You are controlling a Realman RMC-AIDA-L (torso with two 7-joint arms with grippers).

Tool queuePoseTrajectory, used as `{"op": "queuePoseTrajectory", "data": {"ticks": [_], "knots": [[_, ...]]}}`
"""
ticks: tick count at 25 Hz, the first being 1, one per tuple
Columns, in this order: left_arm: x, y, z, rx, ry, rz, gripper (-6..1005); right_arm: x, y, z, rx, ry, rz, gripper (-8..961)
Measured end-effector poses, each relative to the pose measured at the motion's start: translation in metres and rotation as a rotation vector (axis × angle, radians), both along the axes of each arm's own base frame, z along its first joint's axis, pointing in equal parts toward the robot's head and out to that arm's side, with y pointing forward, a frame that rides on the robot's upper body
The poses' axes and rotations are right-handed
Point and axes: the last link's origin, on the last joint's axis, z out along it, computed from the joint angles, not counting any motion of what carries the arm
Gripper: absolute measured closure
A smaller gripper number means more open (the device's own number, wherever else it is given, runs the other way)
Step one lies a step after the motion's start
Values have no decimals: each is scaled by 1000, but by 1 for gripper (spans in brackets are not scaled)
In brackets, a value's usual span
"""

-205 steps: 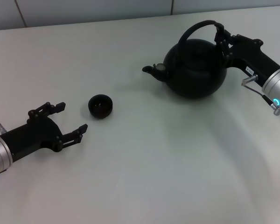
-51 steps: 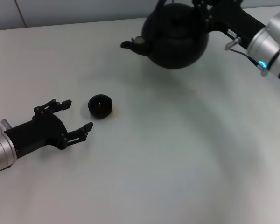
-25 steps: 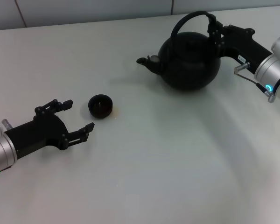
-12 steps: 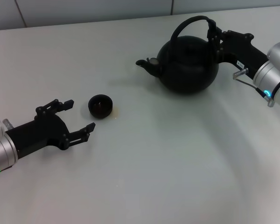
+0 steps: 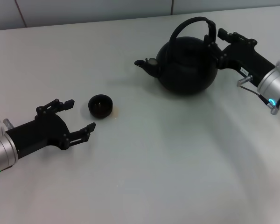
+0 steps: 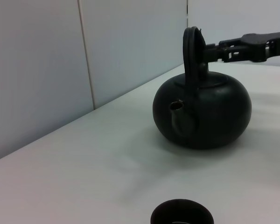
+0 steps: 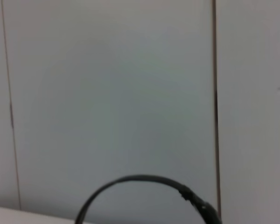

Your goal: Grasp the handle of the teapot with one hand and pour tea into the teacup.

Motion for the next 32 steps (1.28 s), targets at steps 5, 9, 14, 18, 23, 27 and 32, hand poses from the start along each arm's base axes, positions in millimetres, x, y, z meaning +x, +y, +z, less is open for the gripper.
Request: {"op": "queuePoseTrajectory", "data": {"ticks": [5, 9, 14, 18, 23, 27, 32], "knots": [[0, -1, 0, 0, -1, -1, 152, 5, -23, 9, 38, 86, 36, 448], [0, -2, 1, 3, -2, -1, 152, 10, -53, 16, 71, 153, 94, 301], [-1, -2, 2, 5, -2, 0, 152, -3, -86, 9, 7, 148, 270, 232], [-1, -3, 1, 3, -2, 0, 152, -15, -93, -8, -171, 69, 400, 177], [-1, -3, 1, 0, -2, -1, 152, -18, -70, -31, -400, -52, 365, 149], [-1, -4, 0, -2, -1, -1, 152, -22, -52, -40, -483, -101, 318, 149], [-1, -4, -1, -6, 0, 0, 152, -32, -34, -42, -554, -156, 303, 149]]}}
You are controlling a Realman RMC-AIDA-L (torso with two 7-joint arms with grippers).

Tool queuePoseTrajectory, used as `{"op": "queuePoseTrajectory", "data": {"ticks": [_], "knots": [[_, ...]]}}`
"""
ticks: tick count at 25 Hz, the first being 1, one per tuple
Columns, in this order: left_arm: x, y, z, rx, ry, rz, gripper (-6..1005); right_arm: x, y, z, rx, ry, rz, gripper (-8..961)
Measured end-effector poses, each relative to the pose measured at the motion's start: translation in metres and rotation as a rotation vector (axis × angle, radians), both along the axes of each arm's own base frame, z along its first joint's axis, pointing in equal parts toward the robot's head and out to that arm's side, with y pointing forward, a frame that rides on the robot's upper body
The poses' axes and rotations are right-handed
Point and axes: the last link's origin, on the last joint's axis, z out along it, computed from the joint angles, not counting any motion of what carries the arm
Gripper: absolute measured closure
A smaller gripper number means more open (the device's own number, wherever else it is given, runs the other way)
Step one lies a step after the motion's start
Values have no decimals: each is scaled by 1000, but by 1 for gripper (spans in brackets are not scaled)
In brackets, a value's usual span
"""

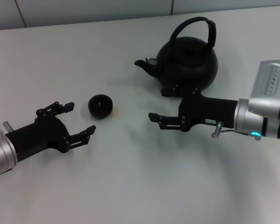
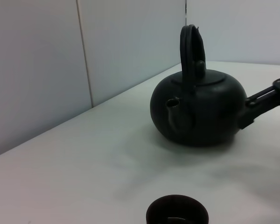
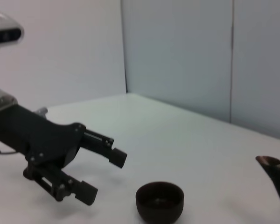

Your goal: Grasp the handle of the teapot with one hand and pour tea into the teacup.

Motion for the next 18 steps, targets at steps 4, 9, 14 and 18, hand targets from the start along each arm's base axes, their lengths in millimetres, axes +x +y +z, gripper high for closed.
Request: {"op": "queuePoseTrajectory", "data": {"ticks": [4, 9, 14, 18], "knots": [[1, -1, -2, -10, -3, 1, 152, -7, 7, -2, -27, -37, 4, 149], [1, -1, -2, -13, -3, 2, 152, -10, 9, -2, -33, -38, 8, 149], [2, 0, -2, -13, -2, 0, 152, -9, 8, -3, -33, -39, 3, 149], [2, 0, -2, -13, -2, -1, 152, -9, 7, -3, -33, -40, 2, 149]]}}
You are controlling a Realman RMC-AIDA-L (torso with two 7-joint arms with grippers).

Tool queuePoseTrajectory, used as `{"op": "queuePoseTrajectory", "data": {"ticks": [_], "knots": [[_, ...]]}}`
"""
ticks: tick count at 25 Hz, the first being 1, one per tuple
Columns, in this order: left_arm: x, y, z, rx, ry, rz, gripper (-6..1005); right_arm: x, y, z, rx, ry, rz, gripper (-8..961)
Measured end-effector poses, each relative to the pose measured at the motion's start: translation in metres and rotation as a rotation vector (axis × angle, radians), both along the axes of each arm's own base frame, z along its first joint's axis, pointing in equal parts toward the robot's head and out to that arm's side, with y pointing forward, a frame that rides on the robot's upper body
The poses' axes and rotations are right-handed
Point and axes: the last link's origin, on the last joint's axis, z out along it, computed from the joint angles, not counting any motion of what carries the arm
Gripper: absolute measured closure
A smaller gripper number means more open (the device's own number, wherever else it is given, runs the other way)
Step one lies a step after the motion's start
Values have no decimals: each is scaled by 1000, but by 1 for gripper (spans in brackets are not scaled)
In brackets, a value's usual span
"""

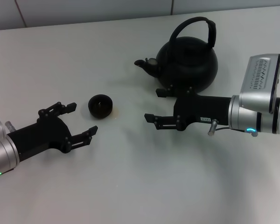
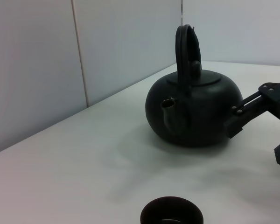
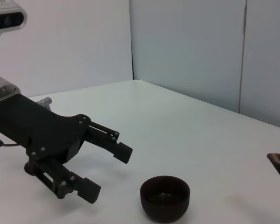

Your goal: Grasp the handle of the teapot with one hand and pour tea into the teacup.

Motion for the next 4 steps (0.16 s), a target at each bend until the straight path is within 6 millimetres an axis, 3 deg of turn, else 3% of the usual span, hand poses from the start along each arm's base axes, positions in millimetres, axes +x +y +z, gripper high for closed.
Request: {"op": "queuePoseTrajectory", "data": {"ticks": [4], "knots": [[0, 0, 0, 0, 0, 0, 152, 0, 0, 0, -1, 0, 0, 149]]}}
